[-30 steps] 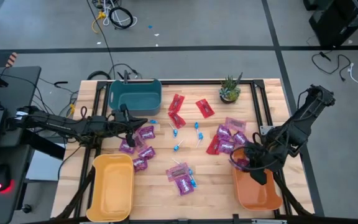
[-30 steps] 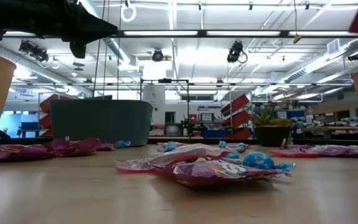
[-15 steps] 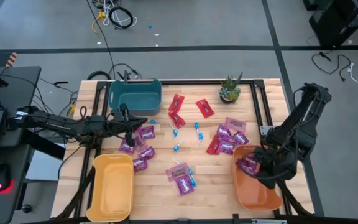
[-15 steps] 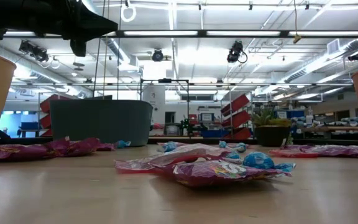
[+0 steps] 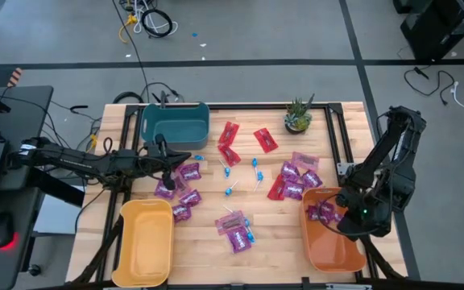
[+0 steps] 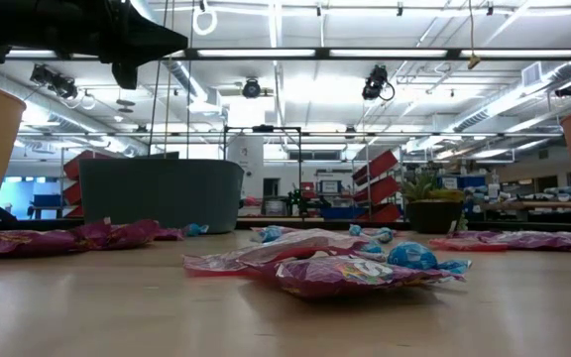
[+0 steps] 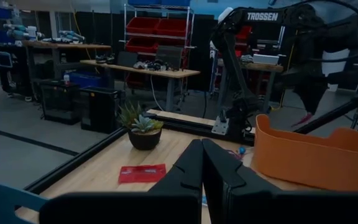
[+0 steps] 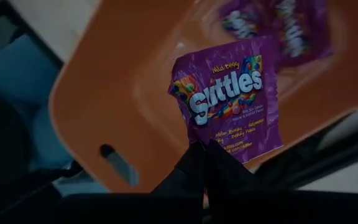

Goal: Sort candy
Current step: Put the purple candy into the orange bin

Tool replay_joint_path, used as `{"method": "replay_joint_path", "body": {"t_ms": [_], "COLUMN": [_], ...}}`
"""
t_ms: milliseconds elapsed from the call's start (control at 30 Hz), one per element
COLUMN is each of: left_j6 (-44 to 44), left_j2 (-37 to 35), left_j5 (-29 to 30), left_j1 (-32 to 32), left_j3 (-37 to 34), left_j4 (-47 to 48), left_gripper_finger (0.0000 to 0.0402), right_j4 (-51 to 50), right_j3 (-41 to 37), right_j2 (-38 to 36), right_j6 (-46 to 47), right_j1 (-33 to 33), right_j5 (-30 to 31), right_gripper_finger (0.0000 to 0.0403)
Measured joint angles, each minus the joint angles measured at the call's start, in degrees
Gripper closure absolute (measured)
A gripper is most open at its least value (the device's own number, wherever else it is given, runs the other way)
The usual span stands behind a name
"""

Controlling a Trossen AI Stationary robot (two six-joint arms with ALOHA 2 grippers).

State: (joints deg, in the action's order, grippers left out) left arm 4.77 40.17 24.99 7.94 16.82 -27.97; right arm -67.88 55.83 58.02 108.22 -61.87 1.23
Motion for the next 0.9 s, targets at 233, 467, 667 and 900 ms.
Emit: {"method": "replay_joint_path", "body": {"t_ms": [233, 467, 667, 900], "left_j6": [-0.2, -0.2, -0.2, -0.2], "left_j2": [0.0, 0.0, 0.0, 0.0], "left_j5": [0.0, 0.0, 0.0, 0.0], "left_j1": [0.0, 0.0, 0.0, 0.0], "left_j3": [0.0, 0.0, 0.0, 0.0], "left_j4": [0.0, 0.0, 0.0, 0.0], "left_gripper_finger": [0.0396, 0.0396, 0.0396, 0.0396], "right_j4": [-2.9, -4.2, -3.8, -1.9], "right_j3": [0.0, 0.0, 0.0, 0.0], "right_j2": [0.0, 0.0, 0.8, 4.2], "right_j6": [-0.2, 3.9, 16.0, 20.4], "right_j1": [0.0, 0.1, 0.1, 1.2], "right_j5": [0.0, 2.3, 3.2, 4.6], "right_gripper_finger": [0.0403, 0.0403, 0.0403, 0.0403]}}
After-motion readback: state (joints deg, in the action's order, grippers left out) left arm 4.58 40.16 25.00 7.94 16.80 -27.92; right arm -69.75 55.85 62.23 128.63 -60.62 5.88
